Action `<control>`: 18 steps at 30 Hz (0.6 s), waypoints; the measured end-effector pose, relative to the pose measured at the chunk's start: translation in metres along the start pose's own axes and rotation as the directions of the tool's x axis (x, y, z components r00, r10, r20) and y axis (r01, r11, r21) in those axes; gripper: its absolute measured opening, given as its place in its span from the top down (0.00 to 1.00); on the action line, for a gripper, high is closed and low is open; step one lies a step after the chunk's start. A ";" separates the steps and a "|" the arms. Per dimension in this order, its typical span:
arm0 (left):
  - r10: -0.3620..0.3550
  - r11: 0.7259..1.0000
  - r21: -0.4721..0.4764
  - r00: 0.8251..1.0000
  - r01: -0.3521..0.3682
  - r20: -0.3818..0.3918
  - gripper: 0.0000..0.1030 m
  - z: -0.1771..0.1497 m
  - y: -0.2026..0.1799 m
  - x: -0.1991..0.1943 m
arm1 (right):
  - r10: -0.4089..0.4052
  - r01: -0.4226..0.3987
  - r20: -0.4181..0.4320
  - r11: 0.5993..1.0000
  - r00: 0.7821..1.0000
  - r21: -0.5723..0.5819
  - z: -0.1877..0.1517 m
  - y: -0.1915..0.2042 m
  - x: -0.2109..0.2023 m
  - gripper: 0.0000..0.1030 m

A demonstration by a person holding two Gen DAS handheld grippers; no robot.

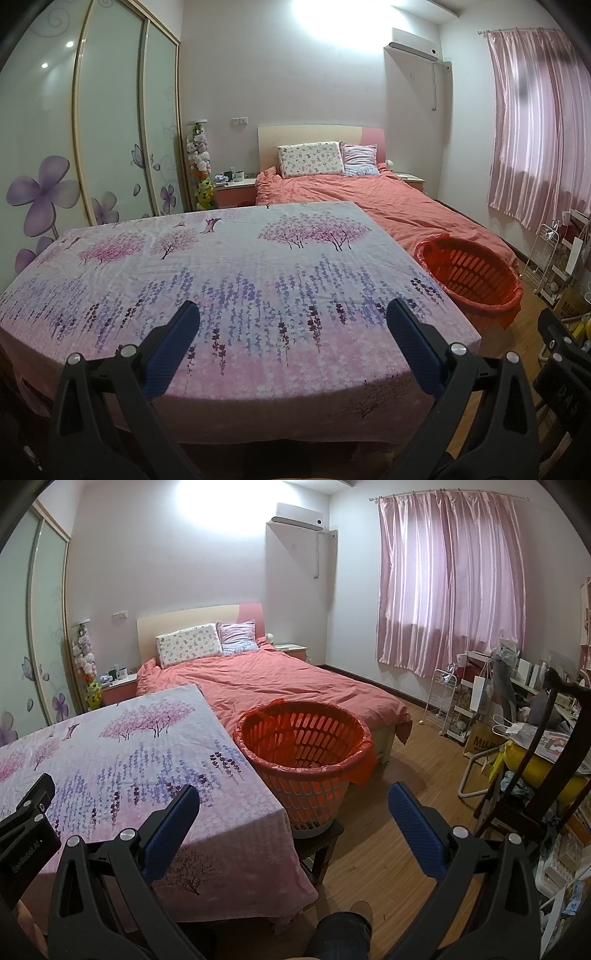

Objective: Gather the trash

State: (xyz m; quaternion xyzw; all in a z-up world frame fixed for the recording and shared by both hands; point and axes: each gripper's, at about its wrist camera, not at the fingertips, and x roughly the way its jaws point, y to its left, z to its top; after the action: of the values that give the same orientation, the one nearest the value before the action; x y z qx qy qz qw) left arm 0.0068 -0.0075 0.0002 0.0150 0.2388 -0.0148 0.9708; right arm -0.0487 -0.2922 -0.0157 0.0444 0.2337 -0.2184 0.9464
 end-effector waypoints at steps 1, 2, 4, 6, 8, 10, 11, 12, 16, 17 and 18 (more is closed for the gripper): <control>0.000 1.000 0.000 1.000 0.000 0.000 0.04 0.000 0.000 0.000 | 0.000 0.000 0.000 1.000 1.000 0.000 -0.001 0.000 0.000 0.02; 0.001 1.000 0.000 1.000 -0.001 0.000 0.04 0.000 0.000 0.000 | 0.001 -0.001 0.001 1.000 1.000 0.000 0.000 0.000 0.000 0.02; 0.000 1.000 -0.001 1.000 0.000 -0.001 0.04 0.000 0.000 0.000 | 0.000 0.000 0.001 1.000 1.000 0.000 -0.001 0.000 0.000 0.02; 0.000 1.000 0.000 1.000 0.000 -0.002 0.04 0.000 0.000 0.000 | 0.000 0.000 0.000 1.000 1.000 0.000 -0.001 0.000 0.000 0.02; 0.000 1.000 -0.001 1.000 0.000 -0.001 0.04 0.000 0.000 0.000 | 0.000 0.000 0.000 1.000 1.000 0.000 0.000 0.000 0.000 0.02; 0.000 1.000 0.000 1.000 0.000 0.000 0.04 0.000 0.000 0.000 | 0.000 0.000 0.000 1.000 1.000 0.000 -0.001 0.000 0.000 0.02; 0.000 1.000 0.000 1.000 0.000 -0.001 0.04 0.000 0.000 0.000 | 0.000 0.000 0.000 1.000 1.000 0.000 0.000 0.000 0.000 0.02; -0.001 1.000 0.000 1.000 0.001 -0.001 0.04 0.000 0.000 0.000 | 0.000 0.000 0.001 1.000 1.000 0.000 -0.001 0.000 0.000 0.02; 0.000 1.000 0.000 1.000 0.000 0.000 0.04 0.000 0.000 0.000 | 0.000 0.000 0.000 1.000 1.000 0.000 -0.001 0.001 0.000 0.02; 0.000 1.000 0.000 1.000 0.000 -0.001 0.04 0.000 0.000 0.000 | 0.000 0.000 0.000 1.000 1.000 0.000 -0.001 0.001 0.000 0.02; 0.000 1.000 0.000 1.000 0.000 0.000 0.04 0.000 0.000 0.000 | 0.000 0.000 0.000 1.000 1.000 0.001 -0.001 0.001 0.000 0.02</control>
State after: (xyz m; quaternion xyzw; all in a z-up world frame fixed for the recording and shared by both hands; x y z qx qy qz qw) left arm 0.0066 -0.0076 0.0003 0.0148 0.2389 -0.0150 0.9708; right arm -0.0492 -0.2909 -0.0166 0.0447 0.2337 -0.2184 0.9464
